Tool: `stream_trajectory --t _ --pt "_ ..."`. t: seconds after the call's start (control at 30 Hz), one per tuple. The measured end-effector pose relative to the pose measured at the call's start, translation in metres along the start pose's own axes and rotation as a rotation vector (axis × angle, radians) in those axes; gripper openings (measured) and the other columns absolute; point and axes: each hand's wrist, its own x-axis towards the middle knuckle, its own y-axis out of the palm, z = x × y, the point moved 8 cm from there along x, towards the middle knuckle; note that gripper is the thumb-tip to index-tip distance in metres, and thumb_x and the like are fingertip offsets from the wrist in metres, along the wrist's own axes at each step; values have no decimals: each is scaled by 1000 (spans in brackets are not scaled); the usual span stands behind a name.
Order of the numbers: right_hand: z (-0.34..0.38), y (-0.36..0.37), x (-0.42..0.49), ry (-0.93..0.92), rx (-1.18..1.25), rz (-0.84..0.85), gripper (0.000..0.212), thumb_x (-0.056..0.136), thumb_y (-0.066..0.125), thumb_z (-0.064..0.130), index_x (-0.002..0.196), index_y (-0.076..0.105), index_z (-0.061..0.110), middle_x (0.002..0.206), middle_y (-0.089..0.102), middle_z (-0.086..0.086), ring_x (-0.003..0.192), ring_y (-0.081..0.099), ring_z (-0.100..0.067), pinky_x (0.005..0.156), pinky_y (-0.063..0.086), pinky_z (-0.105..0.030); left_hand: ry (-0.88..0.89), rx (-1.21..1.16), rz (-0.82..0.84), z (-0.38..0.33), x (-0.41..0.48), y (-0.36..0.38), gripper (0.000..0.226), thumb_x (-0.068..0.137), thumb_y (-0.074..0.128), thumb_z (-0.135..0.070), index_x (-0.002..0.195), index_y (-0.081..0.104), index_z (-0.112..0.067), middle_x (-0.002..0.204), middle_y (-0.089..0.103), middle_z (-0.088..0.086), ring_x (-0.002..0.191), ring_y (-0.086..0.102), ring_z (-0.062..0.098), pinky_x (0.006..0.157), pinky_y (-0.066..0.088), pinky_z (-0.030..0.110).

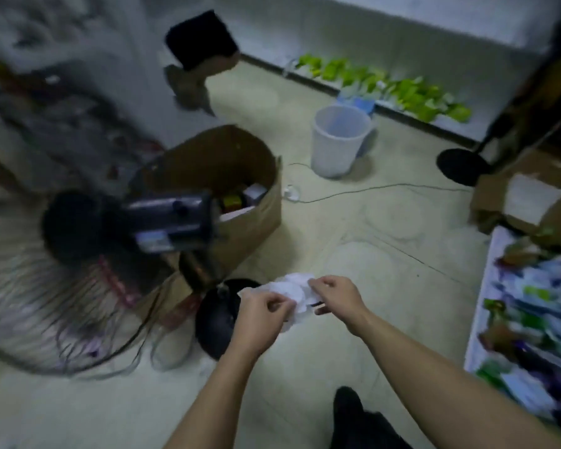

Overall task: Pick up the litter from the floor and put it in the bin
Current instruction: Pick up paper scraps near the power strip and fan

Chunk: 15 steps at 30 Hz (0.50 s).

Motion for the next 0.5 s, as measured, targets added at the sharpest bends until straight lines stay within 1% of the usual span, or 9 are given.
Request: stream_trajectory --t 0.07,0.13,0.2,0.23,0.3,0.33,0.37,0.43,0.5 --pt "3 -59 20 8 134 -69 15 83 64 22 70 70 16 73 67 -6 65 68 -22 57 59 -33 41 66 50 -64 36 46 12 82 67 -25 85 76 -18 78 73 -8 72 66 5 67 52 21" --pt "9 -123 34 -3 228 -145 16 83 62 10 73 70 19 80 66 -4 69 67 -20 54 57 -27 66 117 39 -121 72 85 12 80 70 -23 90 76 -18 84 74 -3 77 67 8 74 53 24" --pt "21 -196 49 -43 294 -232 21 81 59 3 78 71 20 86 65 -1 70 66 -17 55 58 -25 100 88 41 -176 104 119 16 79 71 -20 95 74 -19 87 74 1 78 68 11 75 56 30" --pt "27 -233 55 -58 309 -280 22 81 58 3 84 71 20 89 64 0 73 67 -18 57 59 -27 127 76 41 -202 118 135 22 79 71 -18 100 70 -19 90 72 0 80 68 11 75 57 31" --pt "39 -300 66 -77 322 -378 25 82 58 5 95 67 23 91 62 3 78 66 -19 59 61 -29 177 69 38 -246 143 158 33 79 70 -15 112 65 -19 96 68 -3 85 67 12 77 56 30" --pt "45 -328 71 -84 328 -421 24 82 59 6 98 64 24 90 62 5 79 66 -17 60 61 -29 195 74 48 -265 155 169 34 80 69 -14 113 64 -19 97 68 -3 86 67 13 77 56 29" --pt "49 -352 77 -86 330 -457 22 83 60 7 97 64 23 89 63 3 78 66 -17 61 61 -30 213 92 66 -281 168 179 30 80 68 -13 110 67 -18 96 69 -3 85 67 13 75 54 27" --pt "58 -390 93 -81 318 -504 13 82 60 9 87 67 19 86 68 -4 74 68 -19 65 61 -34 236 138 96 -307 197 196 17 82 66 -12 97 72 -18 92 71 -2 81 66 13 70 50 24" --pt "70 -419 114 -77 314 -542 12 81 60 10 78 69 17 80 70 -6 71 69 -22 67 62 -38 251 165 96 -328 229 206 13 83 66 -14 94 73 -16 93 70 -4 82 64 11 71 47 24"
